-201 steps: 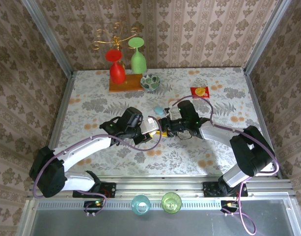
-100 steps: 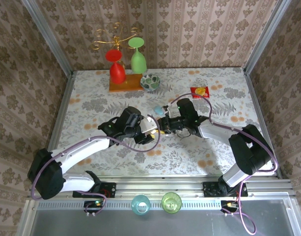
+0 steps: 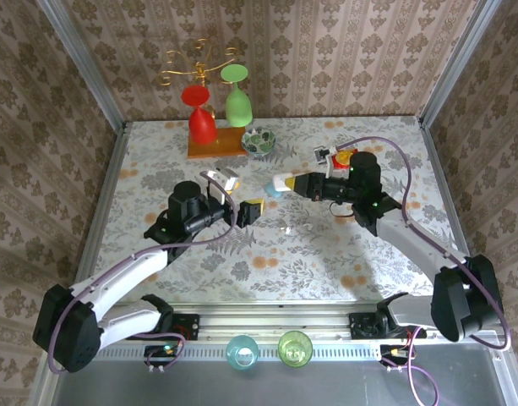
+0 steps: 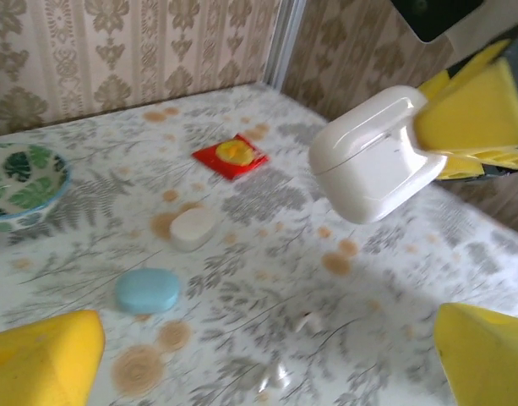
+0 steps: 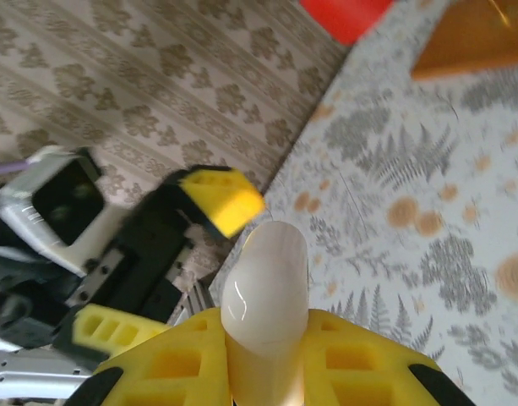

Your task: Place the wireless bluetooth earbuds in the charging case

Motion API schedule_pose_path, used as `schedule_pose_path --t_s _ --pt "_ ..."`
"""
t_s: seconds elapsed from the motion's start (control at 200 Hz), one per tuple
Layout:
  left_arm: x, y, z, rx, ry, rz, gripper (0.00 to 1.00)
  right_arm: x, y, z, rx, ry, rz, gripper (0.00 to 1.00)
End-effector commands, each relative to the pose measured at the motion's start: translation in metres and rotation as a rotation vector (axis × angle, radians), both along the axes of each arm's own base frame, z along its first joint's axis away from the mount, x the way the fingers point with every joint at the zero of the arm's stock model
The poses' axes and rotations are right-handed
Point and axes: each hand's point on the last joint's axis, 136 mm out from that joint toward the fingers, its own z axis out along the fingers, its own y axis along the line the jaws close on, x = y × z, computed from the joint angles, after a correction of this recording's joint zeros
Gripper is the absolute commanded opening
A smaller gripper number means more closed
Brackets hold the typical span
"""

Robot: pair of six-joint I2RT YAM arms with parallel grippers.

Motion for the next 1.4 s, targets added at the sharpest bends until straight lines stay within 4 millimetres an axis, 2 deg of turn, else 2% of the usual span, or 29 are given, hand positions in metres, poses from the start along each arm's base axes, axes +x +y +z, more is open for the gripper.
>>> schedule_pose_path --t_s 0.0,0.13,0.195,0.3,0.415,0.56,0.66,1.0,1.31,1.39 --pt "-0.017 -0.012 0.046 -0.245 -0.010 -0.139 0.98 -0.014 0.000 0.040 0.020 -0.229 0.049 0.02" --pt "-0.038 -0.020 0.063 -0.318 -0.071 -0.296 0.92 -0.032 0.002 0.070 0.068 -0.359 0.111 0.02" --pt "-0.042 -0.023 0.070 -0.354 -0.087 -0.348 0.89 -0.043 0.005 0.082 0.090 -0.411 0.146 0.01" --pt "-0.057 -0.026 0.086 -0.419 -0.185 -0.465 0.85 -0.058 0.015 0.093 0.107 -0.469 0.206 0.01" --pt "-0.063 -0.036 0.090 -0.437 -0.215 -0.556 0.79 -0.072 0.027 0.100 0.111 -0.518 0.269 0.02" --pt "-0.082 -0.044 0.093 -0.415 -0.317 -0.616 0.79 -0.079 0.037 0.102 0.114 -0.548 0.302 0.02" --pt "-0.089 -0.044 0.097 -0.412 -0.358 -0.629 0.73 -0.079 0.038 0.103 0.129 -0.557 0.307 0.02" --pt "-0.097 -0.042 0.111 -0.434 -0.378 -0.642 0.54 -0.083 0.038 0.097 0.131 -0.576 0.317 0.02" --pt "-0.094 -0.042 0.117 -0.451 -0.377 -0.617 0.52 -0.086 0.038 0.092 0.123 -0.575 0.331 0.02" --pt "-0.092 -0.042 0.118 -0.454 -0.377 -0.609 0.44 -0.087 0.038 0.091 0.114 -0.578 0.332 0.02"
